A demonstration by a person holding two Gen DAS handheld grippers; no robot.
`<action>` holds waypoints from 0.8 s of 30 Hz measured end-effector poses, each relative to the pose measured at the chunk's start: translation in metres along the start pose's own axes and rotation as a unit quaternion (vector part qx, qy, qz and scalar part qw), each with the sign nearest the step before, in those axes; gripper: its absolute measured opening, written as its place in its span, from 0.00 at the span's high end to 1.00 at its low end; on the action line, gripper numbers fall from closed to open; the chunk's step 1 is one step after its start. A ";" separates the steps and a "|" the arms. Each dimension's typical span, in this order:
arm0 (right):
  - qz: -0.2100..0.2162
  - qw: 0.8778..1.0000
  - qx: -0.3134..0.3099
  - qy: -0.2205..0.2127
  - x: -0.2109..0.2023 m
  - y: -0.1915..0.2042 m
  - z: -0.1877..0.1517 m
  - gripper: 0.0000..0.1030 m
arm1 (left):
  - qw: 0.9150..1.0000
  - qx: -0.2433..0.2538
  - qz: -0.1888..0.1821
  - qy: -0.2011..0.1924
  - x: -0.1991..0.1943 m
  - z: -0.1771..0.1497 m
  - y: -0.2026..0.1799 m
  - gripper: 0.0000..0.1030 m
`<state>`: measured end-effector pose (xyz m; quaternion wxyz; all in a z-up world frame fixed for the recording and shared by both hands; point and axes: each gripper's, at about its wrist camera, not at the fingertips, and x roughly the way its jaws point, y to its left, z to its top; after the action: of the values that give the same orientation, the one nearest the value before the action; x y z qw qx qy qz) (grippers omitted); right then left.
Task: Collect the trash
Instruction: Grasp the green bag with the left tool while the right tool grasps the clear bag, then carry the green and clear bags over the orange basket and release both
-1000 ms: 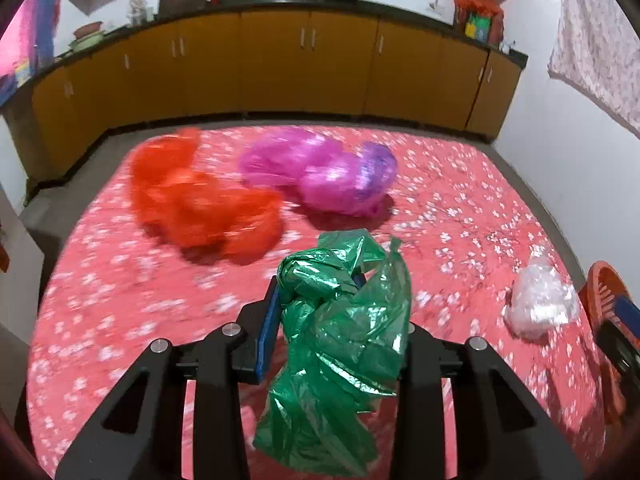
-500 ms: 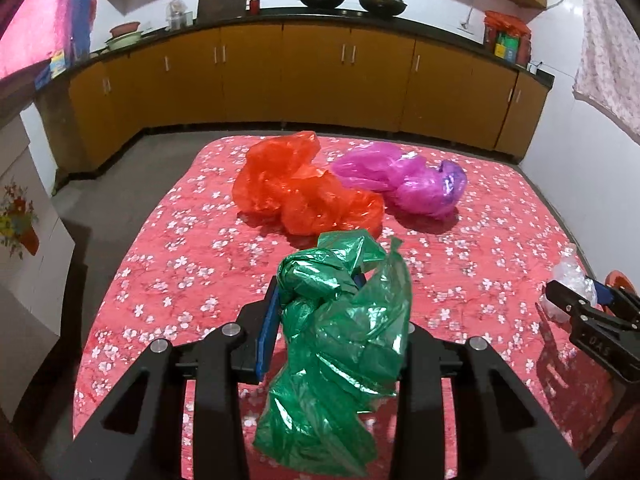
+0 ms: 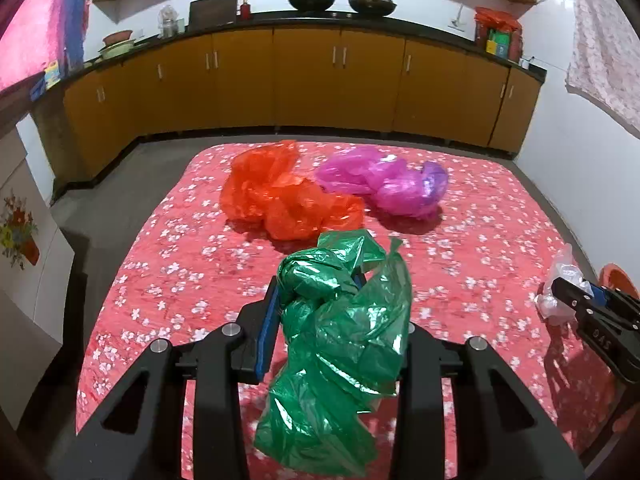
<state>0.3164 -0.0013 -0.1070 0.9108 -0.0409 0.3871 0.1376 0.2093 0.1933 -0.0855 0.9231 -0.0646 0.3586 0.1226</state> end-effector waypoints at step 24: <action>-0.035 0.993 0.085 -0.076 -0.139 -0.074 -0.048 0.72 | 0.992 0.075 -0.097 -0.023 -0.078 -0.019 -0.104 0.65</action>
<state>0.2120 -0.1115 -0.0435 0.9420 0.0342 0.3255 0.0749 0.1696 0.0750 -0.0435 0.9410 -0.0264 0.3374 0.0065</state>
